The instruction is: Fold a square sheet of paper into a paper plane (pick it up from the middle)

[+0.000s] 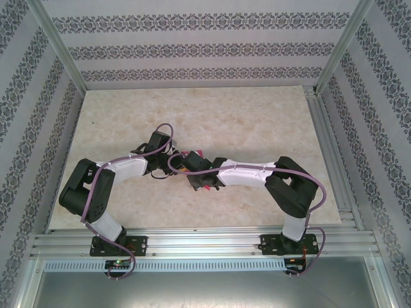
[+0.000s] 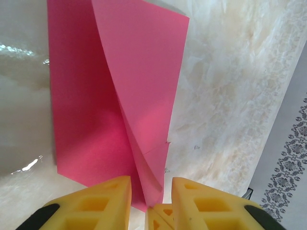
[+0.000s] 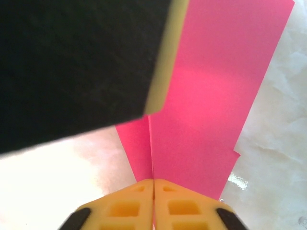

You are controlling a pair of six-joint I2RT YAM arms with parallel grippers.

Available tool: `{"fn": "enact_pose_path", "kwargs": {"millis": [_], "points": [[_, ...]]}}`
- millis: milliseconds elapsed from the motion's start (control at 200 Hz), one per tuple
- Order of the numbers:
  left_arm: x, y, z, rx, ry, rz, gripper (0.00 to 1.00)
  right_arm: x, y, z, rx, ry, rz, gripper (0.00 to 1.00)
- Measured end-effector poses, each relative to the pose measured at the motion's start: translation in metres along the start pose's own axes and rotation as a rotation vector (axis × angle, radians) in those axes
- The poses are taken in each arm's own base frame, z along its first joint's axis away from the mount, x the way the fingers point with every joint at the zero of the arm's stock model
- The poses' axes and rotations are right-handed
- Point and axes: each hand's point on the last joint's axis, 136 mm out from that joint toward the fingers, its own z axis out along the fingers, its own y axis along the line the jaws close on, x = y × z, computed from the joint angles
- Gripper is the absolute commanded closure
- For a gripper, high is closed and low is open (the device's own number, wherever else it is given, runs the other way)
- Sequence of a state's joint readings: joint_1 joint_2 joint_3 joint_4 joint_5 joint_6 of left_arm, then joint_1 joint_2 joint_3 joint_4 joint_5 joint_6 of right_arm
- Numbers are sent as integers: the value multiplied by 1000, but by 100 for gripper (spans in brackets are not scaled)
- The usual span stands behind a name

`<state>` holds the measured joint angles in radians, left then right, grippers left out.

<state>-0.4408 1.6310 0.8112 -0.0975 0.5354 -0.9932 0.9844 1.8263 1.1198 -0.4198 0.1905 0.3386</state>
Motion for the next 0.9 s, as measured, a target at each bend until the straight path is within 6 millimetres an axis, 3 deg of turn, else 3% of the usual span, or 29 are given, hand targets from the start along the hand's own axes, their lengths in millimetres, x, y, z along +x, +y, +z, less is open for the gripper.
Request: {"fn": "enact_pose_path", "kwargs": {"millis": [300,540,899], "points": [[-4,2,-1,-20,-26,-1,64,9,-14,9,-178,-5,186,95],[-8,-5,-8,-13,-52,14,64,-14,-28,-6,-368,-96,367,93],[-21,-31,-10,34,-65,60,65,-32,-40,-14,-524,-149,481,93]]}}
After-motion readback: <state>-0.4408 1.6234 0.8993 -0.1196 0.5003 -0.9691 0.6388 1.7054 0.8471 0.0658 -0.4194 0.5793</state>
